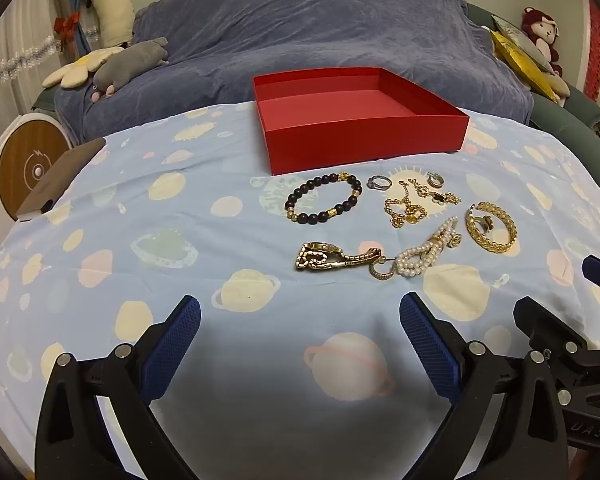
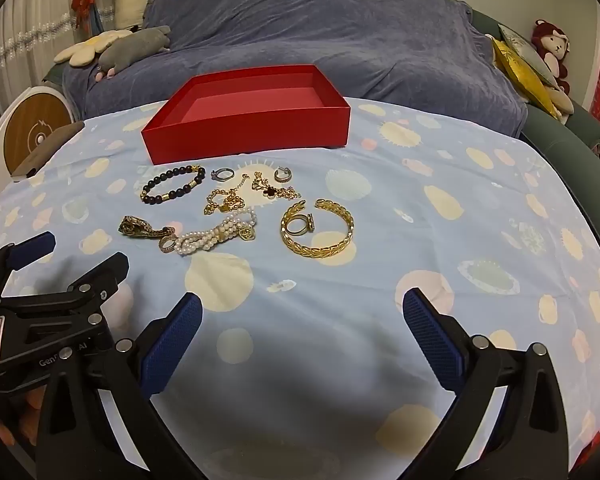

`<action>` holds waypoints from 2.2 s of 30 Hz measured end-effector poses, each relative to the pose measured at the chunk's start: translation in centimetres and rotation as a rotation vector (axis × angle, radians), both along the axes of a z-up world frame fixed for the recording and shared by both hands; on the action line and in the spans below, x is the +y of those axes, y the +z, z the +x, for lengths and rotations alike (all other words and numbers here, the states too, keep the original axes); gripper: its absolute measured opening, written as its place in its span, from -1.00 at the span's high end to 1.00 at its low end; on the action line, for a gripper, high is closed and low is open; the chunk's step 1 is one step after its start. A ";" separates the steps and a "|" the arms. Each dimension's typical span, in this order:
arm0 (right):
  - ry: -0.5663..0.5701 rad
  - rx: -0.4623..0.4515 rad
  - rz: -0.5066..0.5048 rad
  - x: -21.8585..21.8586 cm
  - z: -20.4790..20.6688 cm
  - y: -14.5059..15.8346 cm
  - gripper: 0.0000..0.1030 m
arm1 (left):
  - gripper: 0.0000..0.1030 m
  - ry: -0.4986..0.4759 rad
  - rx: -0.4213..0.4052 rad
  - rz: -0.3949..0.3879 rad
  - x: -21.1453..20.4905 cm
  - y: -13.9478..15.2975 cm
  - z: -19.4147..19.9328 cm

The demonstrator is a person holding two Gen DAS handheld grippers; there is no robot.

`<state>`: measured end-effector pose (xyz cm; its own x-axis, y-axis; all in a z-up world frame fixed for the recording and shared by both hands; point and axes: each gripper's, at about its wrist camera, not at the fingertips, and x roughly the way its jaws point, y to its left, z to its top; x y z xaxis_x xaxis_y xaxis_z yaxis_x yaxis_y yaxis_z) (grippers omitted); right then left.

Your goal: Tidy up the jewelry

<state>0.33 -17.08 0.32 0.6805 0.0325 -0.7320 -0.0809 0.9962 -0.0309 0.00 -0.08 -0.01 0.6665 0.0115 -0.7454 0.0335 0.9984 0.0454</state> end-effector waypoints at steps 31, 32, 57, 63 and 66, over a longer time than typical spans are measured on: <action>-0.006 -0.006 0.010 -0.2 0.2 0.0 -0.90 | -0.89 0.010 -0.003 0.017 0.2 -0.2 0.0; -0.006 -0.007 0.009 -0.2 0.2 0.0 -0.90 | -0.89 0.010 -0.003 0.016 0.2 -0.2 0.0; -0.008 -0.005 0.012 -0.2 0.2 -0.1 -0.90 | -0.89 0.011 -0.003 0.017 0.2 -0.1 -0.1; -0.008 -0.004 0.012 -0.2 0.2 -0.1 -0.90 | -0.89 0.011 -0.003 0.017 0.2 -0.1 -0.1; -0.008 -0.004 0.014 -0.2 0.2 -0.1 -0.90 | -0.89 0.011 -0.003 0.016 0.2 -0.1 -0.1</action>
